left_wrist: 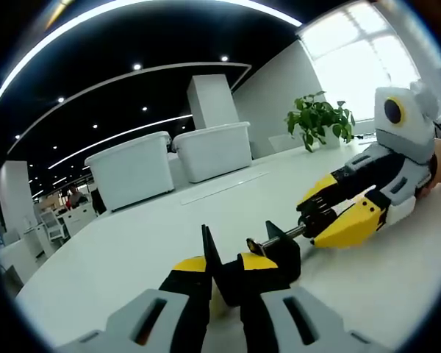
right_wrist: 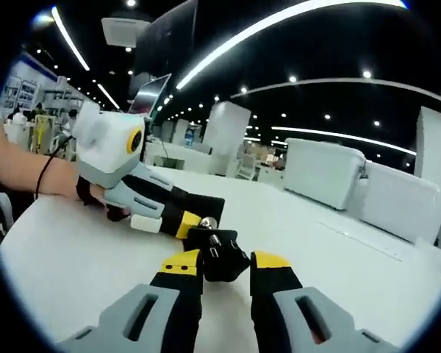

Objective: Clamp the fixed fixture on the desktop, loosen the retaining clip, secure it to the edge of the desk, and tighten the retaining clip.

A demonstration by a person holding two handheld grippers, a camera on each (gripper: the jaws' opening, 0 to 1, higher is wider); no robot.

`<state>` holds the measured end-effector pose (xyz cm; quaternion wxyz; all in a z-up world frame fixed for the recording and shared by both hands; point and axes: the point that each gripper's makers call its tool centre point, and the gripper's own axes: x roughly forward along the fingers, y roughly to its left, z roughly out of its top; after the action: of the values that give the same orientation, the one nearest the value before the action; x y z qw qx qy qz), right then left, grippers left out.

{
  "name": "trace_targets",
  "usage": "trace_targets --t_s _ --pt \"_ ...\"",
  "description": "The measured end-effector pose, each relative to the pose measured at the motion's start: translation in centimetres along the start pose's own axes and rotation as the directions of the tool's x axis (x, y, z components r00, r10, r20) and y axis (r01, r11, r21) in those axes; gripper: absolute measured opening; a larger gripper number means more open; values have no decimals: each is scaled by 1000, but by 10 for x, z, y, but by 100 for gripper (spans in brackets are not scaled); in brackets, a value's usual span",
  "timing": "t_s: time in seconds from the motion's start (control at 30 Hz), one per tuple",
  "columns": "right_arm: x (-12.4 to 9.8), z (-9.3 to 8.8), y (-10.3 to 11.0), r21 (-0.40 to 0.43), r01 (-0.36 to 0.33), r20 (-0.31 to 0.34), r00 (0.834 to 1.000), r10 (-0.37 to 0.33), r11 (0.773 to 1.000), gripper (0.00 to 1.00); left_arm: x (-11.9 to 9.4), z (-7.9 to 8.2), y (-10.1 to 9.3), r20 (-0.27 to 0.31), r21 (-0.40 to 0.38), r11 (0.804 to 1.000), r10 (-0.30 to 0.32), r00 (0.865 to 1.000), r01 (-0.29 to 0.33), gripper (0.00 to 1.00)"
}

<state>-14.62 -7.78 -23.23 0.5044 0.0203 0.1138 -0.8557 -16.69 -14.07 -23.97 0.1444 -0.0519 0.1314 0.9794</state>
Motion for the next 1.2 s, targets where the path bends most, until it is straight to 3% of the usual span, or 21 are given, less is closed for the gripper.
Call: trace_targets --t_s 0.1,0.2,0.27,0.37,0.43,0.7,0.8,0.9,1.0,1.2 --pt "-2 8 -1 144 -31 39 999 25 989 28 0 0 -1 3 3 1000 -5 1000 5 14" --pt "-6 16 -9 287 -54 86 996 31 956 30 1 1 0 3 3 1000 -7 1000 7 14" --pt "-6 17 -13 339 -64 96 995 33 939 30 2 1 0 3 3 1000 -7 1000 7 14" --pt "-4 15 -14 353 -60 81 996 33 934 29 2 1 0 3 3 1000 -7 1000 7 14" --pt "-2 11 -12 314 -54 58 998 37 948 26 1 1 0 3 3 1000 -8 1000 8 14" --pt "-2 10 -5 282 -66 59 997 52 957 24 1 1 -1 3 5 1000 -7 1000 7 14" --pt "-2 12 -3 209 -57 68 997 43 976 24 2 1 -1 3 5 1000 -6 1000 6 14" --pt "-1 15 1 64 -32 80 996 27 997 23 2 0 0 2 5 1000 -1 1000 1 14" --pt "-1 15 5 -11 -16 84 996 17 1000 23 1 0 0 1 5 1000 0 1000 0 14" --pt "-1 16 6 -73 -9 85 996 15 997 23 1 0 0 0 5 1000 4 1000 -4 14"
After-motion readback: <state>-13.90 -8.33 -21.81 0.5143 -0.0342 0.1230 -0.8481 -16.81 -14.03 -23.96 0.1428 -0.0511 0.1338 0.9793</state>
